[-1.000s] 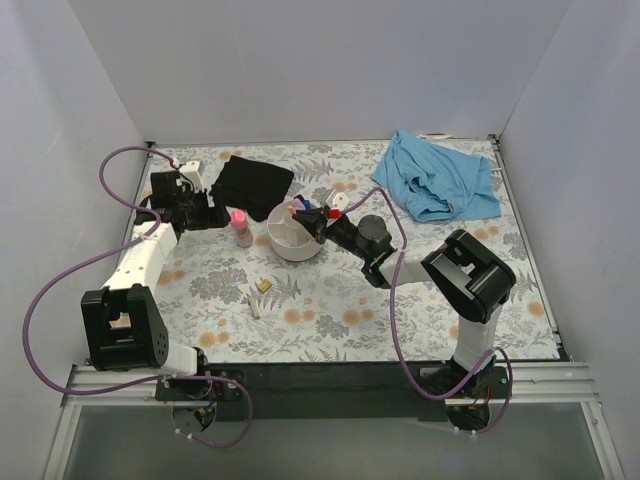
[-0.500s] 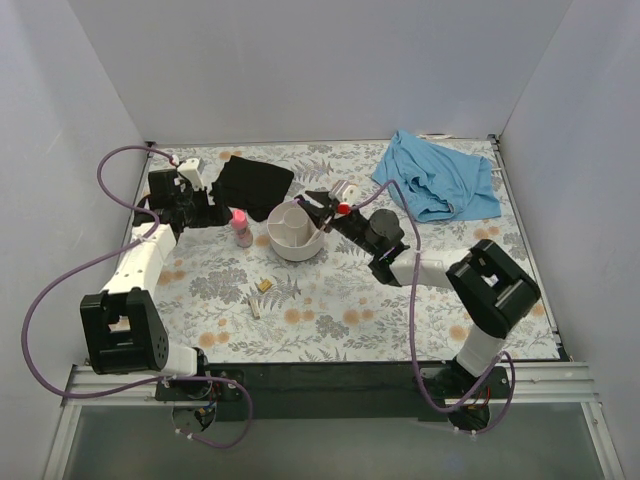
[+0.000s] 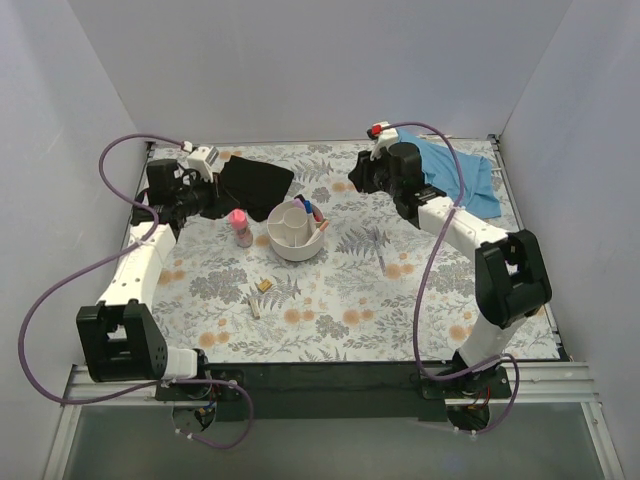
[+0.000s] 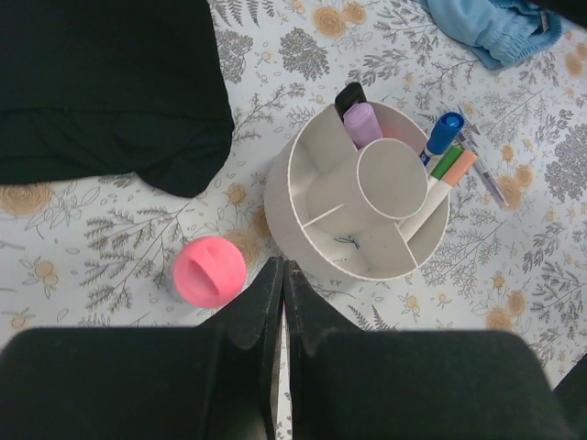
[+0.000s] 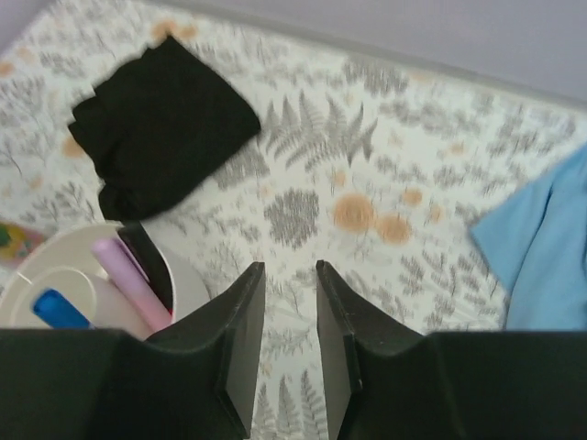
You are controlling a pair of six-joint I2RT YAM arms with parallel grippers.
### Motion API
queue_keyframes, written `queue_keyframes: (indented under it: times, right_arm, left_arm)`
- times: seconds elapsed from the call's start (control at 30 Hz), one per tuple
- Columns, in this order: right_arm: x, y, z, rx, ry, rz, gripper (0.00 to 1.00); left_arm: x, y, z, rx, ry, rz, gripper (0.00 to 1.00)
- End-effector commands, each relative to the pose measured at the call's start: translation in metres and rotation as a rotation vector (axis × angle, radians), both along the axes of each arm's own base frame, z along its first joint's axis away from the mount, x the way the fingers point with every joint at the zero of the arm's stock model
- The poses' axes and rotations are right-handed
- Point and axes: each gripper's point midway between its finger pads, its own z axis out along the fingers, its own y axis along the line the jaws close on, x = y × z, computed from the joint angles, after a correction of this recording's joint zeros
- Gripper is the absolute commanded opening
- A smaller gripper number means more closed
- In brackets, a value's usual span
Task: Sort the stationery into containers
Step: Pick up the stationery from the center of the board.
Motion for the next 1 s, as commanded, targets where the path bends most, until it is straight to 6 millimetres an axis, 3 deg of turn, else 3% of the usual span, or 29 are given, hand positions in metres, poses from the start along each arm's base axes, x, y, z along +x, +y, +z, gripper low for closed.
queue_keyframes:
  times: [0.0,0.07,0.13,0.17,0.23,0.27,0.33,0.37,0.4,0.47,0.6,0.97]
  right_arm:
    - [-0.015,-0.004,-0.058,-0.065,0.271,0.057,0.41]
    - [-0.015,-0.004,-0.066,-0.076,0.284,0.067,0.42]
    - [-0.016,0.001,-0.069,-0.068,0.296,0.096,0.42]
    - [-0.017,0.002,-0.068,-0.065,0.297,0.107,0.43]
    - [-0.02,0.007,-0.06,-0.047,0.289,0.144,0.45]
    - [-0.021,0.008,-0.058,-0.048,0.283,0.15,0.47]
    - [-0.022,0.007,-0.054,-0.047,0.275,0.15,0.48]
    - [-0.025,0.007,-0.057,-0.055,0.276,0.154,0.49]
    - [-0.026,0.005,-0.058,-0.06,0.275,0.154,0.49]
    - [-0.03,0.002,-0.058,-0.072,0.269,0.157,0.49]
    - [-0.04,-0.002,-0.053,-0.086,0.277,0.166,0.5]
    - [-0.038,-0.001,-0.051,-0.098,0.294,0.178,0.5]
  left_arm:
    - [0.013,-0.015,0.009,-0.044,0.025,-0.098,0.0]
    - [0.02,-0.019,0.01,-0.043,0.043,-0.114,0.0]
    - [0.026,-0.021,-0.003,-0.043,0.1,-0.113,0.0]
    - [0.033,-0.02,0.007,-0.037,0.084,-0.107,0.01]
    - [0.038,-0.016,0.002,-0.01,0.108,-0.101,0.16]
    - [0.041,-0.013,0.007,0.008,0.093,-0.092,0.34]
    - [0.046,-0.001,0.009,0.066,0.065,-0.036,0.52]
    - [0.042,0.001,0.021,0.087,0.011,-0.031,0.63]
    - [0.039,0.004,0.011,0.101,-0.014,-0.027,0.67]
    - [0.027,0.011,0.022,0.146,-0.121,-0.015,0.74]
    - [0.009,0.015,-0.016,0.177,-0.082,-0.004,0.76]
    - [0.002,0.025,-0.068,0.208,-0.065,-0.008,0.78]
